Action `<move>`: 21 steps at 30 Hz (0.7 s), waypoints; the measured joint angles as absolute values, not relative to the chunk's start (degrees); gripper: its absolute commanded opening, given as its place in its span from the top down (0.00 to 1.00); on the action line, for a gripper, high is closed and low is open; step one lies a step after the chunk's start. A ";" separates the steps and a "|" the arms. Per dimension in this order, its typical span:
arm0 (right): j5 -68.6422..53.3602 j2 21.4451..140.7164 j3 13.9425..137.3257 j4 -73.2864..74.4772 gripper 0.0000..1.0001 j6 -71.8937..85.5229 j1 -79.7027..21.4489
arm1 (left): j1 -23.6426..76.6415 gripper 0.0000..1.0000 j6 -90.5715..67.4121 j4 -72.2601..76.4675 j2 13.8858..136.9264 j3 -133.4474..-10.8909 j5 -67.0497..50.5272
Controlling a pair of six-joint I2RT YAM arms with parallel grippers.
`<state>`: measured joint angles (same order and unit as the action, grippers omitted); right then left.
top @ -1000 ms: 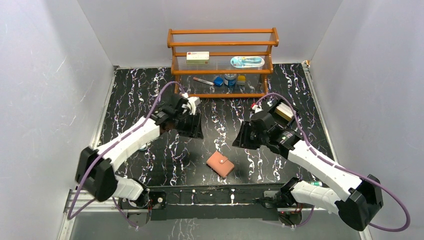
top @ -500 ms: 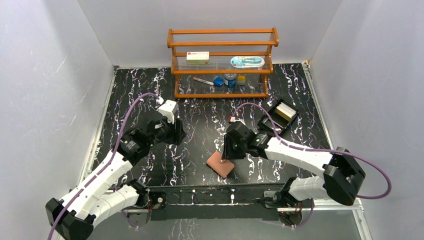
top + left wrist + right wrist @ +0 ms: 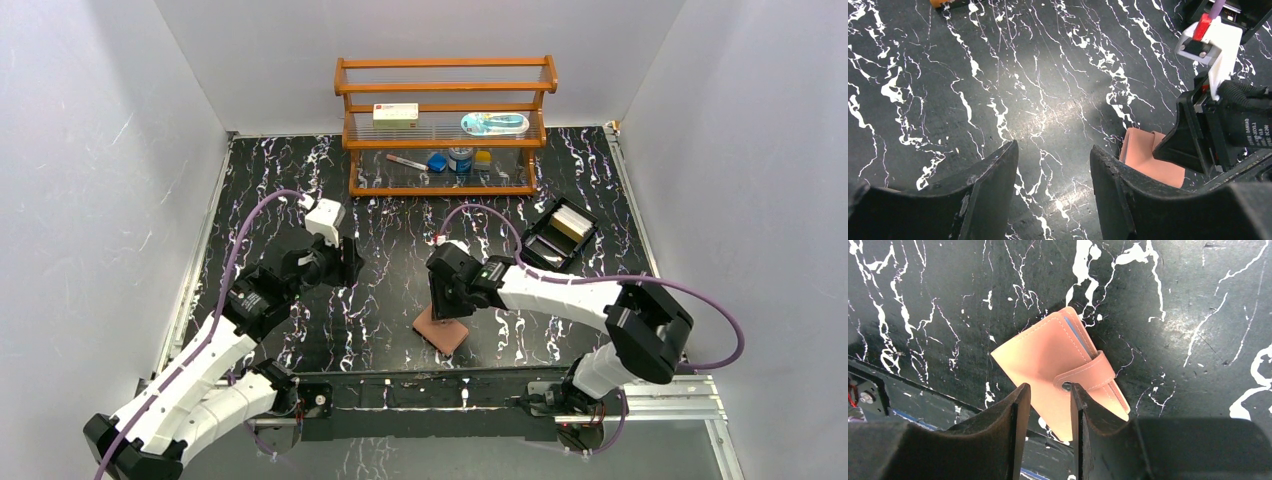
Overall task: Put the credit cards into the card holder
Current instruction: Open the card holder at the center of the board.
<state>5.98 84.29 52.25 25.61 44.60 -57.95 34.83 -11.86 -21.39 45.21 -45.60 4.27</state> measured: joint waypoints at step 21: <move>13.43 93.93 58.54 33.41 1.00 43.59 -61.45 | 34.83 0.45 -10.66 -21.21 44.97 -45.41 6.90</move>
